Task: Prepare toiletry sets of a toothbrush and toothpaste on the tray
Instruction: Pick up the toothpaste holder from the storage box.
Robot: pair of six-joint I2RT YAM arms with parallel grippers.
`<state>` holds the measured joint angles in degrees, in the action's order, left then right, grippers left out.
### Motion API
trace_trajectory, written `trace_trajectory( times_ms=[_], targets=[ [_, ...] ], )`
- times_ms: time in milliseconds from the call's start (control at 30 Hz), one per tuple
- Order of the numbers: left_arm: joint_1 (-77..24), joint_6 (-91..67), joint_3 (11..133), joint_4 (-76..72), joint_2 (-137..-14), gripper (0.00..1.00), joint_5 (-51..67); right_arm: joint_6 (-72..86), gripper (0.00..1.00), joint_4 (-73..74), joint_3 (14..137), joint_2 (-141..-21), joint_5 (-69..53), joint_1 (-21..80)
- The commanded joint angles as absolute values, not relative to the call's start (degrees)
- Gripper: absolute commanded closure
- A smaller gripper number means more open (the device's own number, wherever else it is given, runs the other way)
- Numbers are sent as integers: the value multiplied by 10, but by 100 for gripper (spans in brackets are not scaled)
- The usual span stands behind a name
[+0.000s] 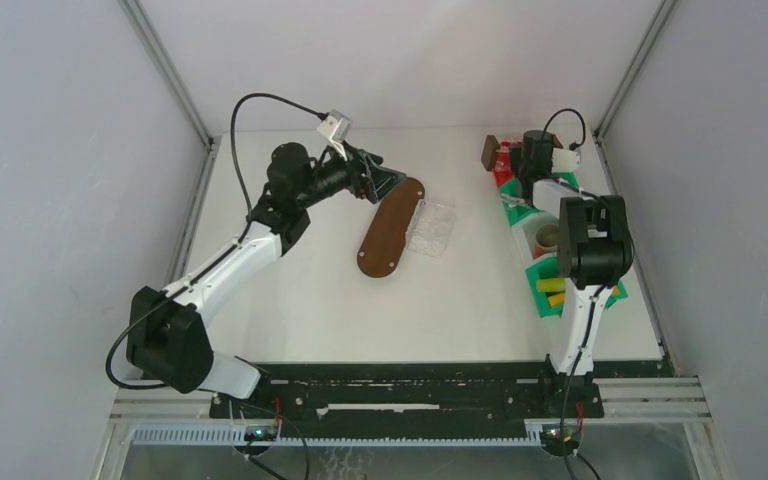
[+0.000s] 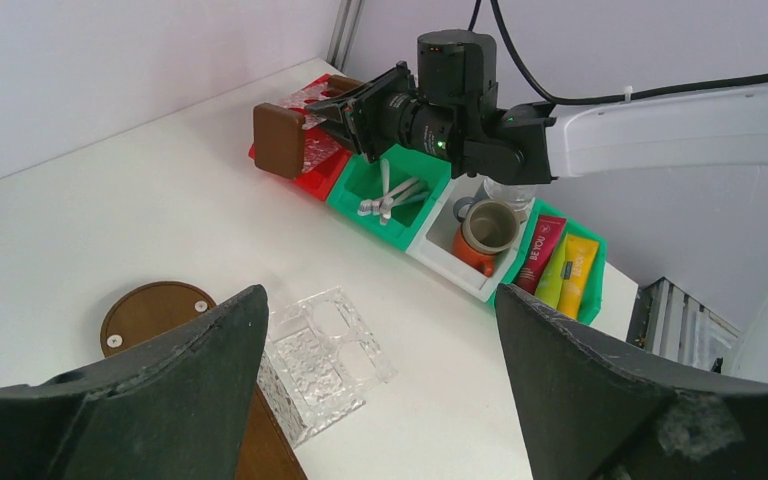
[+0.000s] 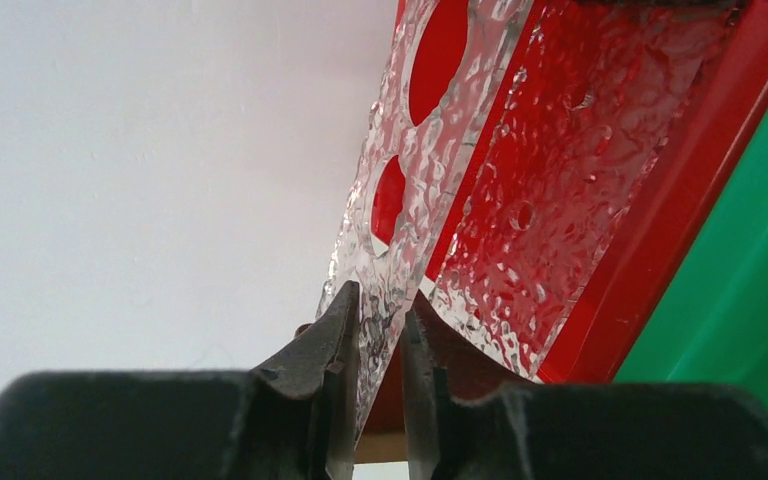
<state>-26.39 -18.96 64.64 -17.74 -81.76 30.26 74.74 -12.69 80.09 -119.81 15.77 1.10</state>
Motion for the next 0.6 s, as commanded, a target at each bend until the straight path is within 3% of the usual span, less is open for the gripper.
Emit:
trace_trajectory(
  times_ms=[0,567],
  targets=[
    [-267,-177,701,-187,-816,13,313,707,100,-195,789,-1152,155,-1],
    [-271,-174,699,-185,-810,13,310,650,100,-295,731,-1098,106,-5]
  ],
)
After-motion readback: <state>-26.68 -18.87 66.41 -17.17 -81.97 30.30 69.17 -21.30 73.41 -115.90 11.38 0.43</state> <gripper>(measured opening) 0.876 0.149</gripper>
